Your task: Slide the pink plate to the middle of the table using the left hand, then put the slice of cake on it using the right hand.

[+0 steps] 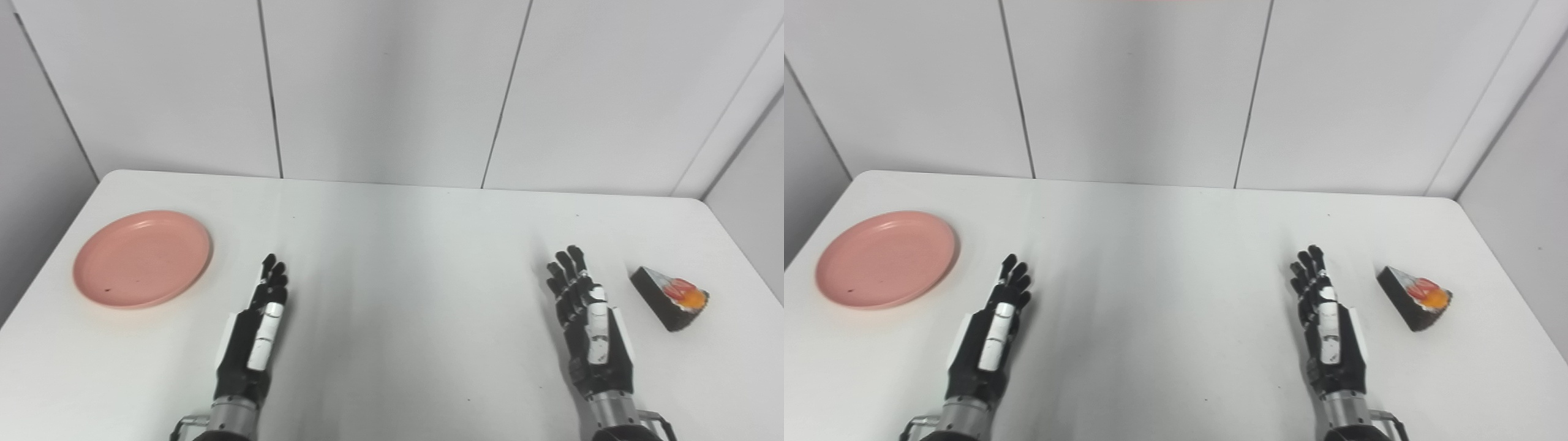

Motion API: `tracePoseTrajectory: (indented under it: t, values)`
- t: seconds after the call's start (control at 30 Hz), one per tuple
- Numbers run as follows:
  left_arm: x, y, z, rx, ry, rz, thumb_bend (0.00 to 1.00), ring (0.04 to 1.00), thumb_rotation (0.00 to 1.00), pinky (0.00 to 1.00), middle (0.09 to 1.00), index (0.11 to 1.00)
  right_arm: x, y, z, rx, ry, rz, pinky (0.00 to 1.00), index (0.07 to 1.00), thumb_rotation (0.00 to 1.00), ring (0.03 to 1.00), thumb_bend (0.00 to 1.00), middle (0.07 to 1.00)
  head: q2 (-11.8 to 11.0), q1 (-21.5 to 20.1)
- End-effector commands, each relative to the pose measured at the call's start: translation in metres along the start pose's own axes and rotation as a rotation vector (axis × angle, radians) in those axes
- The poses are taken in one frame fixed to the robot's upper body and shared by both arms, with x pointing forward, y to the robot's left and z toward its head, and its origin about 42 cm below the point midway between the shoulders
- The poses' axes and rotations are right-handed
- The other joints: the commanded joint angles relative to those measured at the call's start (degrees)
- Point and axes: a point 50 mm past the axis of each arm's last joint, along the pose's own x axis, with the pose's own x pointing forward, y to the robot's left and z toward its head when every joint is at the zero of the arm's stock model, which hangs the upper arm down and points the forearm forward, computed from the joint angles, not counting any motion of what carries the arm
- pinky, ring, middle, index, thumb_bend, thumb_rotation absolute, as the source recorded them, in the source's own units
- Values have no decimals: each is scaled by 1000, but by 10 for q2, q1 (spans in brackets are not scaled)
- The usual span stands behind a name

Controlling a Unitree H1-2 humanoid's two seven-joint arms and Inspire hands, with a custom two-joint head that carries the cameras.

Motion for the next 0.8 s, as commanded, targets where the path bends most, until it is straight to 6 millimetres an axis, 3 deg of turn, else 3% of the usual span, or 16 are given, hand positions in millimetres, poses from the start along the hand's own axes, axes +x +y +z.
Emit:
tracePoseTrajectory:
  t: [0.0, 0.2, 0.53, 0.77]
  values:
    - [6, -8, 2, -6, -49, -7, 711, 999, 896, 1000, 1000, 1000, -16, -8, -17, 11, 35, -20, 1000, 974, 985, 961, 799, 966, -5, 2]
    - [8, -9, -3, -20, -52, -14, 664, 1000, 882, 1000, 1000, 1000, -16, -9, -20, 3, 43, -17, 1000, 971, 1000, 960, 789, 963, -15, -2]
    - [7, -6, -7, -15, -46, -13, 668, 1000, 878, 1000, 1000, 1000, -18, -4, -21, 8, 50, -17, 1000, 957, 997, 963, 765, 960, -27, -5]
    - [3, -5, -15, -12, -53, -15, 672, 1000, 887, 1000, 1000, 1000, -22, -4, -28, 18, 43, -25, 985, 936, 961, 943, 780, 945, -73, -7]
